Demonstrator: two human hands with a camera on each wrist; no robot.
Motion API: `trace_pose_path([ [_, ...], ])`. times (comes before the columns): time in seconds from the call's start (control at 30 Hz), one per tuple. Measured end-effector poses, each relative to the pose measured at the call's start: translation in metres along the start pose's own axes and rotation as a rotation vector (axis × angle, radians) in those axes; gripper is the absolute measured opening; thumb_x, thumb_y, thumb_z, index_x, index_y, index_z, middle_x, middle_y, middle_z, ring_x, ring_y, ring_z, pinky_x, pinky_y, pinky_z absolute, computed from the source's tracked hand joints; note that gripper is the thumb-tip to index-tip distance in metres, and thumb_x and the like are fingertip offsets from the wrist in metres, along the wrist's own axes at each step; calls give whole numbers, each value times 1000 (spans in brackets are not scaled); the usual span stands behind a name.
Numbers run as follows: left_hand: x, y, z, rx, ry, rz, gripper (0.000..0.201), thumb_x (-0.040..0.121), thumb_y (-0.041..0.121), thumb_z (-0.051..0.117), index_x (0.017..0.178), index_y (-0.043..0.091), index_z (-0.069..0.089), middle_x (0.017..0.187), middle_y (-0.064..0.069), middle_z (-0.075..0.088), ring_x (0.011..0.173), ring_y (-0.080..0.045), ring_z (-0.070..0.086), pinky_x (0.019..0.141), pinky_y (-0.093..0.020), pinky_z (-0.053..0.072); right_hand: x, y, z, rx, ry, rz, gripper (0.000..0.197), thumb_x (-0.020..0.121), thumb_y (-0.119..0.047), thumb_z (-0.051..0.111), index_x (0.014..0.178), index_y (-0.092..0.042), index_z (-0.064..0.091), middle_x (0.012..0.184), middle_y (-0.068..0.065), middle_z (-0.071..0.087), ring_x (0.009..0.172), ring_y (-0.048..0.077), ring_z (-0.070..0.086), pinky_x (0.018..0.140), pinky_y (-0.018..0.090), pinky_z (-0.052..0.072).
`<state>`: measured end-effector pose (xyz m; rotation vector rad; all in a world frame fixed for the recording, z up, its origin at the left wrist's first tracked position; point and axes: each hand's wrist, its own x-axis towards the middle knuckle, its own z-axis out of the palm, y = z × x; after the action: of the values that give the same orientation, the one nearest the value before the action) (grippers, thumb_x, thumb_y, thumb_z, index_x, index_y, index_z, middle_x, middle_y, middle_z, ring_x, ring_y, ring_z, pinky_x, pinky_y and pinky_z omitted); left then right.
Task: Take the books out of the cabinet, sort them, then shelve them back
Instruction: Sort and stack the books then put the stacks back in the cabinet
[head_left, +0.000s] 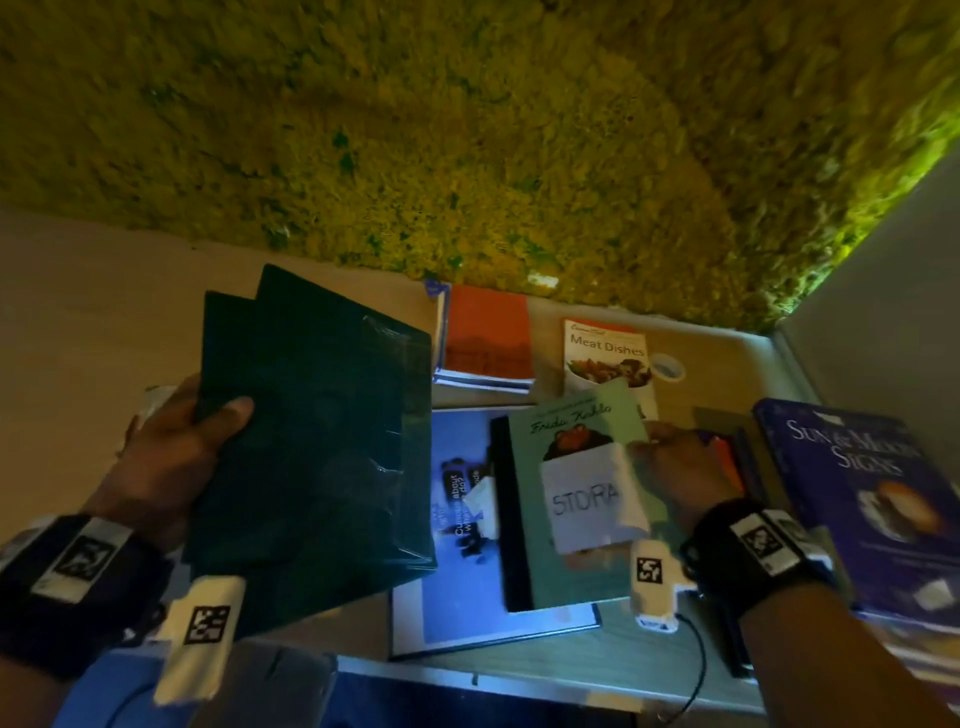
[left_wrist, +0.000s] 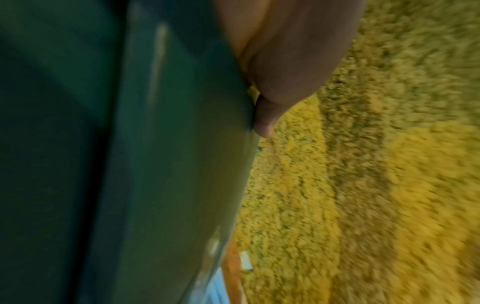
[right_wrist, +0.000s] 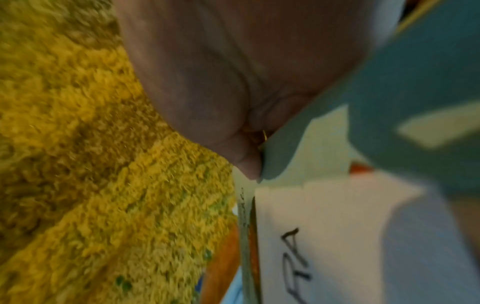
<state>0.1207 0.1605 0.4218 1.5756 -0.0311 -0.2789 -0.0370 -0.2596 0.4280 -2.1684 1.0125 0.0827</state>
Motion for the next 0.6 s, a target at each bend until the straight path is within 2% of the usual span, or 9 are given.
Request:
trace_pose_path([
  [0.07, -2, 10, 7, 37, -7, 60, 31, 102, 10, 51, 130, 20, 62, 118, -8, 72, 102, -30, 69, 78, -40, 59, 3, 3, -27, -143, 45, -12, 27, 105, -21, 41, 123, -10, 59, 130, 15, 60, 114, 28, 62, 80, 23, 42],
  [0.13, -4, 22, 10, 126, 17, 121, 30, 100, 15, 57, 125, 29, 64, 119, -4, 72, 109, -33, 68, 93, -51, 54, 7, 12, -44, -229, 141, -35, 30, 101, -21, 49, 126, -7, 59, 127, 16, 61, 114, 33, 62, 92, 33, 50],
  [0.23, -15, 44, 20, 302, 4, 200, 36, 90, 39, 66, 126, 41, 62, 117, 4, 73, 107, -29, 69, 95, -60, 52, -4, 10, -55, -184, 272, -35, 22, 100, -14, 51, 116, -2, 61, 116, 18, 64, 111, 42, 60, 94, 44, 47],
  [0.3, -25, 59, 33, 377, -5, 245, 38, 85, 47, 66, 123, 47, 60, 115, 9, 72, 105, -23, 69, 95, -55, 54, -20, 2, -38, -78, 360, -194, 19, 98, -17, 58, 114, -7, 63, 113, 17, 66, 110, 40, 60, 93, 41, 45],
  [0.37, -37, 71, 53, 419, -9, 306, 26, 93, 36, 67, 115, 48, 60, 107, 18, 71, 100, -7, 68, 94, -38, 54, -46, -25, -11, 182, 210, -364, 23, 98, -26, 63, 118, -17, 67, 121, 11, 70, 110, 20, 65, 97, 29, 48],
  [0.43, -52, 76, 77, 422, -49, 335, 24, 94, 32, 67, 115, 41, 59, 105, 15, 71, 98, -9, 68, 92, -36, 55, -78, -54, 17, 379, -91, -447, 30, 95, -35, 64, 121, -19, 63, 118, 8, 69, 95, -3, 65, 89, 16, 50],
  [0.47, -60, 80, 90, 441, -72, 333, 27, 90, 39, 65, 116, 39, 59, 108, 10, 71, 100, -15, 68, 91, -41, 55, -90, -67, 32, 452, -241, -464, 45, 92, -40, 64, 131, -17, 59, 119, 5, 68, 97, -3, 65, 90, 17, 51],
  [0.53, -72, 81, 111, 399, -156, 325, 37, 86, 43, 64, 122, 38, 61, 112, 9, 73, 104, -17, 69, 91, -44, 57, -110, -89, 52, 528, -449, -424, 49, 93, -53, 62, 138, -33, 54, 131, -12, 64, 120, 3, 61, 106, 31, 49],
  [0.6, -84, 86, 130, 305, -246, 305, 42, 92, 26, 70, 130, 40, 60, 106, 15, 75, 98, -3, 71, 86, -27, 60, -120, -101, 55, 712, -475, -403, 30, 95, -51, 60, 123, -46, 54, 119, -28, 67, 117, -4, 62, 101, 26, 52],
])
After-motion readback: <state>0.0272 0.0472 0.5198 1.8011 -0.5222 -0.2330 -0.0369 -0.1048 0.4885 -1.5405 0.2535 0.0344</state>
